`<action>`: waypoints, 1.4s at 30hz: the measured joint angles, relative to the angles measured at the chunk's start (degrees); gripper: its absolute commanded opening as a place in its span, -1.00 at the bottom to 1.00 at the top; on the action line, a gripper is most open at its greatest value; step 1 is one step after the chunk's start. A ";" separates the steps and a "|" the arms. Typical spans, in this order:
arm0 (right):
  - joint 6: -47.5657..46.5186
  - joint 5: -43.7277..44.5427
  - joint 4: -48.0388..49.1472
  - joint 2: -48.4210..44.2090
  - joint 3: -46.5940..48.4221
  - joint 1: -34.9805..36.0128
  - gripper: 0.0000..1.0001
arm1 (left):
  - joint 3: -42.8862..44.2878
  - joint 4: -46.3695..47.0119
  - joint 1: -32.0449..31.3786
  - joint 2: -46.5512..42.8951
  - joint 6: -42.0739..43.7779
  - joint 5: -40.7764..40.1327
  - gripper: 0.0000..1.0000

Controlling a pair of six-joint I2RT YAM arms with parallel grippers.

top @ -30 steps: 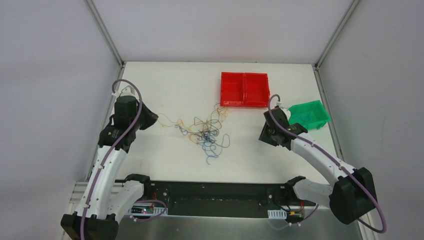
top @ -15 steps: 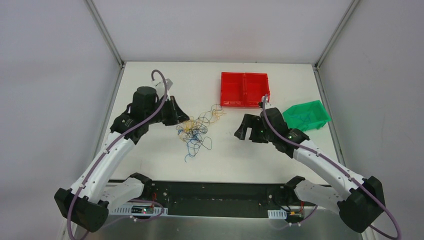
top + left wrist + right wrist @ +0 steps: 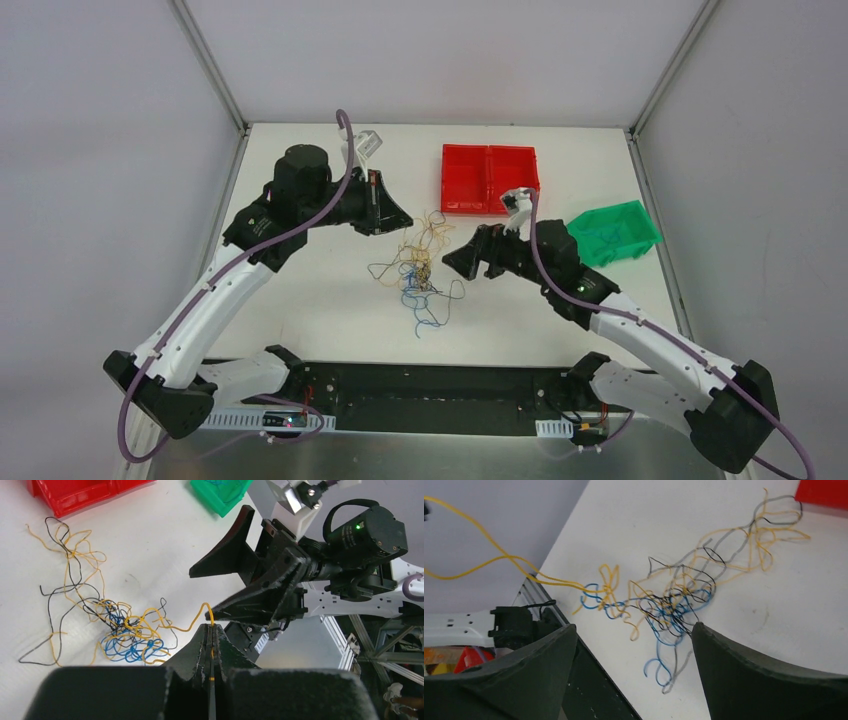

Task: Untangle the cables
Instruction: Untie the cable.

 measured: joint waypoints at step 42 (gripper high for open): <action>-8.39 25.55 0.02 4.09 13.22 17.03 -1.00 | -8.87 -1.05 8.63 -8.90 -4.48 -7.52 0.87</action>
